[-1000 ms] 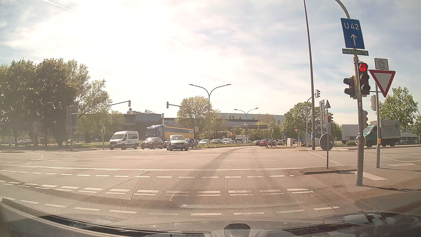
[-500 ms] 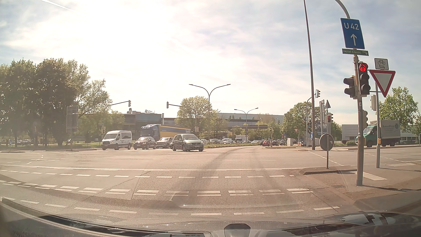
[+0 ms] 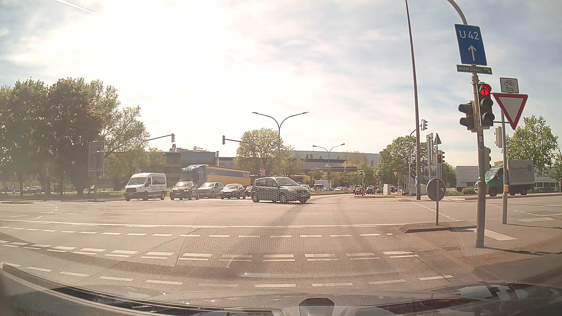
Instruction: Follow the waypoints while adhering to traffic rules and regulations
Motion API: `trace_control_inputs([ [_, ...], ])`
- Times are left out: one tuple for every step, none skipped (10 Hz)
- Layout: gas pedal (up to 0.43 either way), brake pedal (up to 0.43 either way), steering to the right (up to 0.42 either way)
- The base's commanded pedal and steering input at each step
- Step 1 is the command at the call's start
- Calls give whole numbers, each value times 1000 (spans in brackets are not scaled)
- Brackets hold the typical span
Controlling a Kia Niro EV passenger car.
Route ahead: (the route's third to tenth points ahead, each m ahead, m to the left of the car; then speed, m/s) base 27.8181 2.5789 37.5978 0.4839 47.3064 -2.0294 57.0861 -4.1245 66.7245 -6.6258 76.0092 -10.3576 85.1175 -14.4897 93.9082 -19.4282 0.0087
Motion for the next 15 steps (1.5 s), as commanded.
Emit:
trace_control_inputs([
  [0, 256, 14],
  [0, 256, 14],
  [0, 250, 14],
  [0, 250, 14],
  [0, 256, 14],
  [0, 256, 14],
  [0, 256, 14],
  [0, 256, 14],
  [0, 250, 14],
  [0, 250, 14],
  [0, 256, 14],
  [0, 250, 14],
  [0, 256, 14],
  [0, 250, 14],
  [0, 250, 14],
])
